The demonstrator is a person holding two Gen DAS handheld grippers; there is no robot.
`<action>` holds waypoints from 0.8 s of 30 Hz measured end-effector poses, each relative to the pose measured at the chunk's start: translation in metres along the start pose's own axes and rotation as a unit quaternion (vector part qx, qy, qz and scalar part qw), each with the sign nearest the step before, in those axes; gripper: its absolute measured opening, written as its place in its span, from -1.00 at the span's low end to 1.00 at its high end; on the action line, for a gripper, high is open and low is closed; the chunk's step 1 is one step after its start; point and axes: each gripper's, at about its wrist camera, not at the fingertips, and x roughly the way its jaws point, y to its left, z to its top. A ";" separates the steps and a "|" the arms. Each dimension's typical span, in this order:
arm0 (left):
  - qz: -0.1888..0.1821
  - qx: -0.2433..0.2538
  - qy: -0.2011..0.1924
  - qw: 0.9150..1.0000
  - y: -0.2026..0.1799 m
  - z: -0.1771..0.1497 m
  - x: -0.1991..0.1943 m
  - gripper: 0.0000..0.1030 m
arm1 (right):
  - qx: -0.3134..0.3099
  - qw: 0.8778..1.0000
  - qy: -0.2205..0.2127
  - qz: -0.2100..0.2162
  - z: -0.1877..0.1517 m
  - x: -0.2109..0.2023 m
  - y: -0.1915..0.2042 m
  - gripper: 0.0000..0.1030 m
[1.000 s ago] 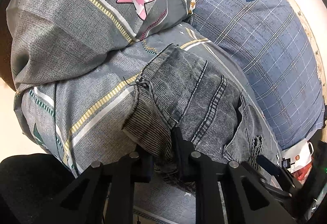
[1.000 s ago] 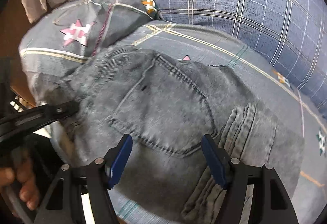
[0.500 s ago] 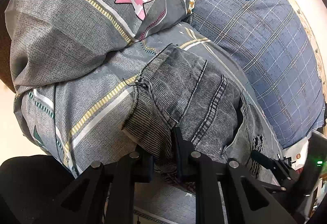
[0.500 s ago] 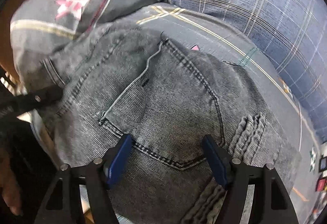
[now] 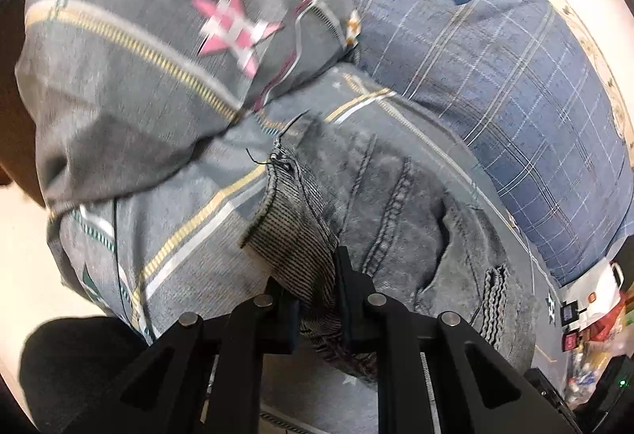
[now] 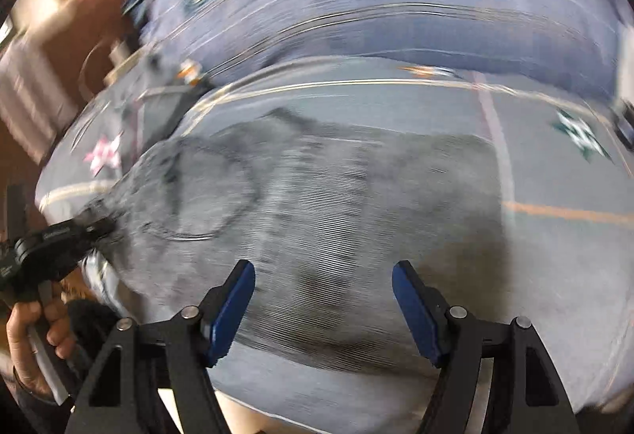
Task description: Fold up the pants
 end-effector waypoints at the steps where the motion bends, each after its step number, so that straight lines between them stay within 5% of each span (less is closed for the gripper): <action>1: 0.003 0.010 -0.008 1.000 -0.009 0.001 -0.004 -0.72 | 0.014 1.000 -0.002 -0.003 -0.004 -0.003 -0.012 0.45; 8: 0.020 0.078 -0.049 0.996 -0.056 0.005 -0.027 -0.76 | 0.074 0.997 -0.030 0.011 -0.026 -0.020 -0.059 0.45; 13: 0.023 0.154 -0.092 0.984 -0.109 -0.001 -0.049 -0.79 | 0.114 0.991 -0.060 0.024 -0.032 -0.032 -0.090 0.45; 18: 0.009 0.258 -0.134 0.957 -0.185 -0.036 -0.064 -0.80 | 0.169 0.979 -0.105 0.031 -0.041 -0.047 -0.126 0.45; 24: -0.034 0.410 -0.127 0.902 -0.267 -0.130 -0.049 -0.80 | 0.230 0.962 -0.143 0.028 -0.052 -0.065 -0.165 0.45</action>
